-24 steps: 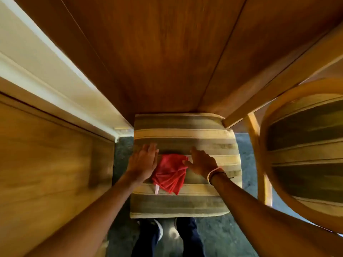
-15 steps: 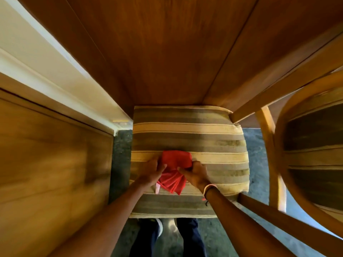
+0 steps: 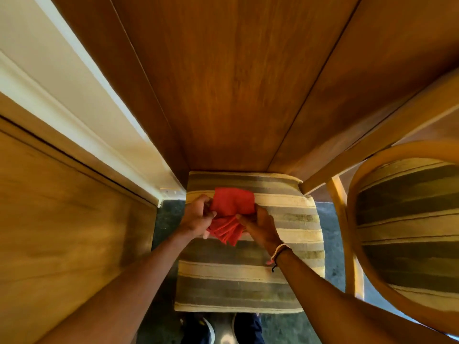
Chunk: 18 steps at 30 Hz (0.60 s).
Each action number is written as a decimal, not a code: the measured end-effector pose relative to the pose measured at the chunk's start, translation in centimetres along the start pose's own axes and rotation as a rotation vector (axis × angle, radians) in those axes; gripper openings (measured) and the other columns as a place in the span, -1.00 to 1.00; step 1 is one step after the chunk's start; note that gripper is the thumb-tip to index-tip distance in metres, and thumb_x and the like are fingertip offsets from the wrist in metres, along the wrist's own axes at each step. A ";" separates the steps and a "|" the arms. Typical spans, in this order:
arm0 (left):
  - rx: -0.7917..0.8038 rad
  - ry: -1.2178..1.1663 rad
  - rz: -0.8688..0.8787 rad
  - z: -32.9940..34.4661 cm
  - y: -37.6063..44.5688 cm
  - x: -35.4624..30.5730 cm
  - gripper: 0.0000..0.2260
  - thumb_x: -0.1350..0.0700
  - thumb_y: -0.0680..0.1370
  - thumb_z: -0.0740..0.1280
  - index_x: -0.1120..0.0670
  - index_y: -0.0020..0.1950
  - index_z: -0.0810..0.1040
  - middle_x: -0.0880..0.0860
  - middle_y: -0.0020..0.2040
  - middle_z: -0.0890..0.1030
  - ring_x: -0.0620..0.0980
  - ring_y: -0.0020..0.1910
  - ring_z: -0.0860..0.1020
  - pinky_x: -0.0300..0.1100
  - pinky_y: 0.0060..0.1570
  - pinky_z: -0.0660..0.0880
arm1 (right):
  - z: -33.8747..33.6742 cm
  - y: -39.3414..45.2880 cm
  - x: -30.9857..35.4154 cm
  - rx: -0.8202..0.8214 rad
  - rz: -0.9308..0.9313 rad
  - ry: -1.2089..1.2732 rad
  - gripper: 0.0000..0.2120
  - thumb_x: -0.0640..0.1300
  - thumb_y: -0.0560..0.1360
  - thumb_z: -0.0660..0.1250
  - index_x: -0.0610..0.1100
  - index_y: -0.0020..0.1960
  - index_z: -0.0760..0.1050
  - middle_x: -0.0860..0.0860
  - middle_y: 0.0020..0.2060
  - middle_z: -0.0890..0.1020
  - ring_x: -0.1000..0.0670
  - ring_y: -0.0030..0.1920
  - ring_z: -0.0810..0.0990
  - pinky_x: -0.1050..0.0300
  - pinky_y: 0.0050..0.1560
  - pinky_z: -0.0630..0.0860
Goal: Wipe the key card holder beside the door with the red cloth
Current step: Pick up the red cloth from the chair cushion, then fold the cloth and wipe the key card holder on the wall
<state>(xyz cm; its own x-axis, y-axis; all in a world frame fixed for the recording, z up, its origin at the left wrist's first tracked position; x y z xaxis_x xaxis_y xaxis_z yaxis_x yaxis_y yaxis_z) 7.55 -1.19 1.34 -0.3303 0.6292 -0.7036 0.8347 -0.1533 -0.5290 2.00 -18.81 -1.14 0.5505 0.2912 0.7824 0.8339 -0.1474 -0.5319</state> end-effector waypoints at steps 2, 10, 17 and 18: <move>-0.061 0.047 0.086 -2.4 -0.3 -3.0 -0.75 0.20 0.57 0.33 0.14 0.24 0.44 0.14 0.21 0.54 0.14 0.24 0.52 -0.21 0.06 0.49 | -0.8 -0.2 3.5 -0.023 -0.084 0.039 -0.51 -0.11 0.58 0.44 -0.22 0.46 0.45 -0.15 0.25 0.66 -0.14 0.23 0.66 0.10 0.16 0.58; -0.327 0.119 0.479 -15.3 -6.5 -16.8 -0.82 0.22 0.58 0.29 0.14 0.18 0.46 0.13 0.09 0.52 -0.04 -0.03 0.54 -0.32 -0.24 0.43 | -6.2 -2.8 20.9 -0.038 -0.343 0.223 -0.70 0.06 0.65 0.29 -0.10 0.26 0.57 0.02 -0.08 0.69 0.09 -0.13 0.74 0.15 -0.15 0.73; -0.532 0.036 0.676 -25.0 -14.5 -26.3 -0.77 0.25 0.60 0.26 0.15 0.26 0.45 0.12 0.16 0.49 -0.01 0.16 0.49 -0.28 0.06 0.45 | -9.3 -9.7 36.6 -0.045 -0.651 0.178 -0.77 0.06 0.58 0.13 0.04 0.01 0.54 0.01 -0.16 0.63 0.03 -0.19 0.65 0.23 -0.20 0.60; -0.565 0.010 0.699 -26.6 -15.9 -27.5 -0.76 0.25 0.61 0.24 0.15 0.28 0.44 0.14 0.19 0.48 0.01 0.19 0.49 -0.21 0.11 0.48 | -9.6 -10.9 39.0 -0.043 -0.701 0.175 -0.78 0.05 0.58 0.13 0.04 0.00 0.54 0.01 -0.16 0.62 0.02 -0.18 0.64 0.21 -0.18 0.58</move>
<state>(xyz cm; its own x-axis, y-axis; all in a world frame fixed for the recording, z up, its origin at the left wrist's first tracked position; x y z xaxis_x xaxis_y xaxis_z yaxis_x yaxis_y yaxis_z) 15.07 4.14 41.74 0.3360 0.5399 -0.7718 0.9369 -0.1073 0.3328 14.77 -14.93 38.28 -0.1186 0.1762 0.9772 0.9921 -0.0197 0.1240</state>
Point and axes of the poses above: each hand's wrist, its own y-axis towards the middle knuckle, its own z-axis out of the palm, x = y × z, the point moved 5 cm from there along y, towards the middle knuckle
